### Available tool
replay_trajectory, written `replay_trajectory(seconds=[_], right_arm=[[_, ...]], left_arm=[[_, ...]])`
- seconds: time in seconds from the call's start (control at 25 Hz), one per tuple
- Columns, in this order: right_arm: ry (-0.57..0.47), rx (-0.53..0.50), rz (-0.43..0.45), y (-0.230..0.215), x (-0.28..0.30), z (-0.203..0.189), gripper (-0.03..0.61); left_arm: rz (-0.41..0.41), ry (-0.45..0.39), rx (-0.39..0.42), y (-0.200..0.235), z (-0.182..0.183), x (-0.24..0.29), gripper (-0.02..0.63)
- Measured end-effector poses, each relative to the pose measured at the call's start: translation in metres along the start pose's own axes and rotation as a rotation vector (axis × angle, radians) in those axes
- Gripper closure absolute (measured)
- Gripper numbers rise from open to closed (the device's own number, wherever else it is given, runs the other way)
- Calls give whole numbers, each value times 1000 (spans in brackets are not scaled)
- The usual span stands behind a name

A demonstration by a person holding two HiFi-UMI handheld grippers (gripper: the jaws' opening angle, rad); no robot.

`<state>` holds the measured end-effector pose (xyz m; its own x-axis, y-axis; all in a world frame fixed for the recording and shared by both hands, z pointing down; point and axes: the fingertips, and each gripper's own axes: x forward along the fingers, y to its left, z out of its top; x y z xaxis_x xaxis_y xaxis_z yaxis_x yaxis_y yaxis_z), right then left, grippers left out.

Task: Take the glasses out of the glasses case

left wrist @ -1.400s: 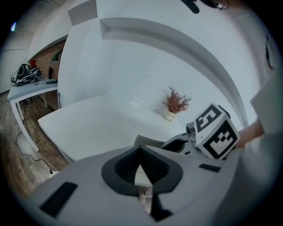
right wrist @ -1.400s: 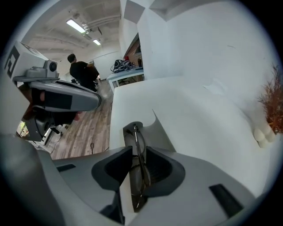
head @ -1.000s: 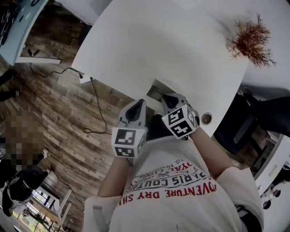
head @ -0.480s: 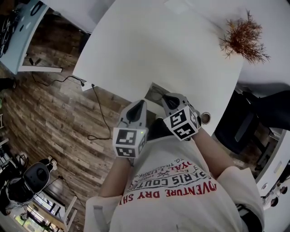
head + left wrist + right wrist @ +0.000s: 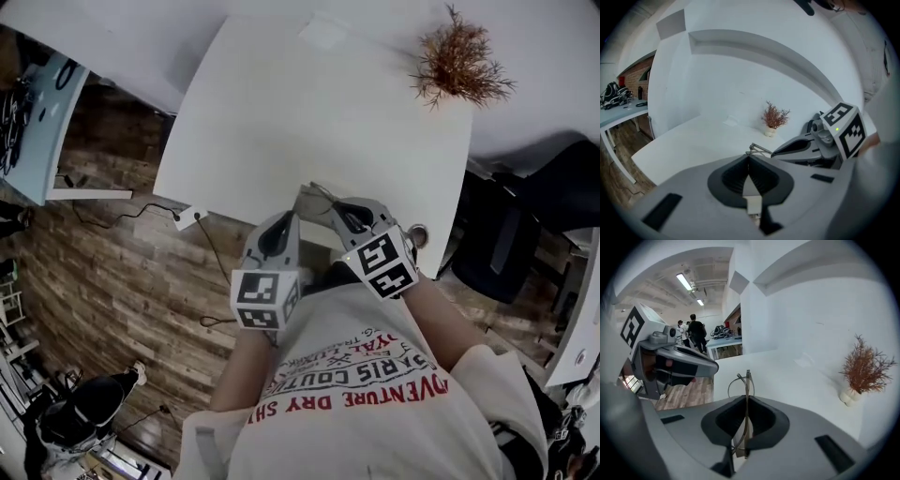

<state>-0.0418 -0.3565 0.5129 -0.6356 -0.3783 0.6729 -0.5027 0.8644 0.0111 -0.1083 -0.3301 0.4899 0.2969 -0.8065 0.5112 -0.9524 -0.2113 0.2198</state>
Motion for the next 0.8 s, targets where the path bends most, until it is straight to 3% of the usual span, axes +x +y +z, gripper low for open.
replay_trajectory(seconds=[0.52,0.8], right_arm=[[-225,204,-326,-5,-91,16,552],[-346,269,-513,-1,-147,12,552]], left_arm=[[-208,-155,237,-53,62,-25,617],[-314,-222,276,-89,73,-53,617]])
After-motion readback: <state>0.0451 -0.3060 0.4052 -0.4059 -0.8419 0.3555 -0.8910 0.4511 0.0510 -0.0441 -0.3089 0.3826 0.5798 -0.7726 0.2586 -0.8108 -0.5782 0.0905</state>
